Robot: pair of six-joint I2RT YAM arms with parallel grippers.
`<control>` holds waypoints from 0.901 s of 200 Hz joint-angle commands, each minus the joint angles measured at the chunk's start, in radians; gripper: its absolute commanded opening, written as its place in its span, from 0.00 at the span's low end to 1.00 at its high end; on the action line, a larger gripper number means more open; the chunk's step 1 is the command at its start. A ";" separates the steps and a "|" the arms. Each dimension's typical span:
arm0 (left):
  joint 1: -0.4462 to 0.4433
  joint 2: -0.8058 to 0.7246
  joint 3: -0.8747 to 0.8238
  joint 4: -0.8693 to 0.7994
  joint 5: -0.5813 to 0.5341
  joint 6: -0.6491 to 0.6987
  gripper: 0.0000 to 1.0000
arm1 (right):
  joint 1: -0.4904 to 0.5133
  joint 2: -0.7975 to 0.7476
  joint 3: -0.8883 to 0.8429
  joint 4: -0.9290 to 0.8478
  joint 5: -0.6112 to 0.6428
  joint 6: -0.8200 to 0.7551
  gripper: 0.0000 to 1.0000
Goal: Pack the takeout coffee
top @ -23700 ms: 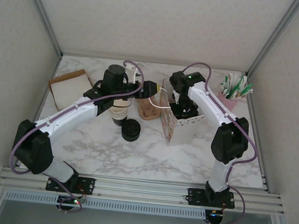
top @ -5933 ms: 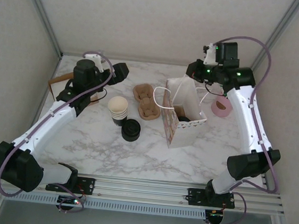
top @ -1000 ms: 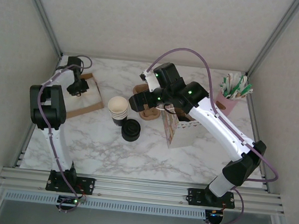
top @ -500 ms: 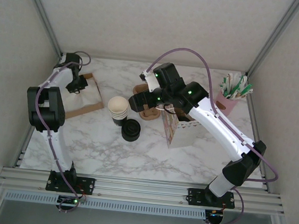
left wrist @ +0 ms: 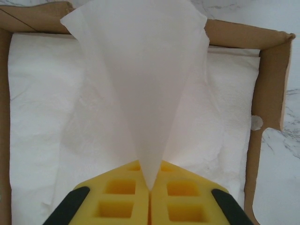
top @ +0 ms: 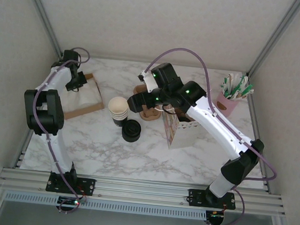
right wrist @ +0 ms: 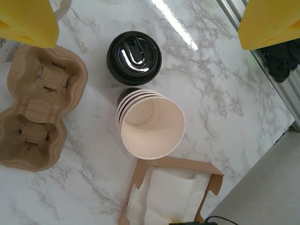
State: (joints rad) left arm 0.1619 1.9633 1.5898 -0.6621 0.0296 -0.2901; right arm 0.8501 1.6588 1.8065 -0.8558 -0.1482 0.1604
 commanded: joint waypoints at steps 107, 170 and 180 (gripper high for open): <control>-0.019 -0.345 0.001 0.060 0.180 -0.051 0.00 | 0.015 -0.017 0.039 0.037 0.127 0.047 0.99; -0.128 -0.544 0.003 0.147 0.345 -0.100 0.00 | 0.015 -0.068 0.069 0.029 0.278 0.090 0.99; -0.158 -0.564 0.001 0.161 0.361 -0.109 0.00 | 0.015 -0.079 0.077 0.016 0.347 0.105 0.99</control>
State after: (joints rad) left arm 0.0574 1.4429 1.5887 -0.5491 0.2985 -0.3645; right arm 0.8558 1.6344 1.8355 -0.8337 0.0425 0.2237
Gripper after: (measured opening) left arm 0.046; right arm 0.988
